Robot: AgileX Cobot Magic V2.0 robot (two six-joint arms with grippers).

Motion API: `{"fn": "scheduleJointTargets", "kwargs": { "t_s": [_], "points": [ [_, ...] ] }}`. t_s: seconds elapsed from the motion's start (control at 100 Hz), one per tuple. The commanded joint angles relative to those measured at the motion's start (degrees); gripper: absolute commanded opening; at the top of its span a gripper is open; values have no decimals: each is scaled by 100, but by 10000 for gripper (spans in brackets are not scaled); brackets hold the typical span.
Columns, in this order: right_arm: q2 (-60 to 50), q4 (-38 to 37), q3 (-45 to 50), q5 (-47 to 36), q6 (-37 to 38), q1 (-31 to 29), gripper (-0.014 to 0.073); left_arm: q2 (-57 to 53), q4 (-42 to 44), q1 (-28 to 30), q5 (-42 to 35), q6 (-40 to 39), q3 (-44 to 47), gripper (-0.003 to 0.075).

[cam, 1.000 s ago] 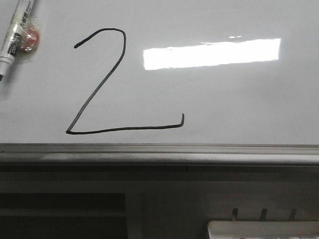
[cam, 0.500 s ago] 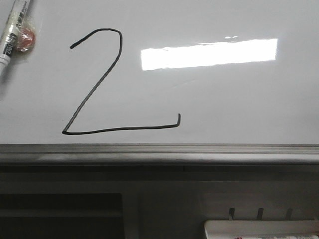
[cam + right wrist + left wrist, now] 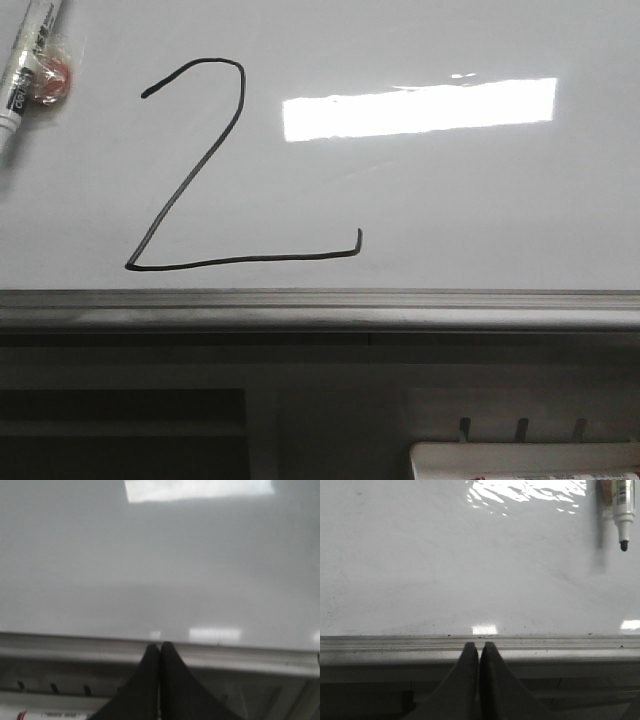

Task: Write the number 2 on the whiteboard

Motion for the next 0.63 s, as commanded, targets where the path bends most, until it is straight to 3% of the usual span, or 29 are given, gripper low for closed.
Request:
{"fn": "scheduleJointTargets", "kwargs": {
  "t_s": [0.0,0.62],
  "points": [
    [-28,44,132,-10,-12,-42,-62,-143,-77,13,-405,0,61,-20],
    [-120,44,132,-52,-12,-42,-62,-143,-77,13,-405,0,61,-20]
  ]
}}
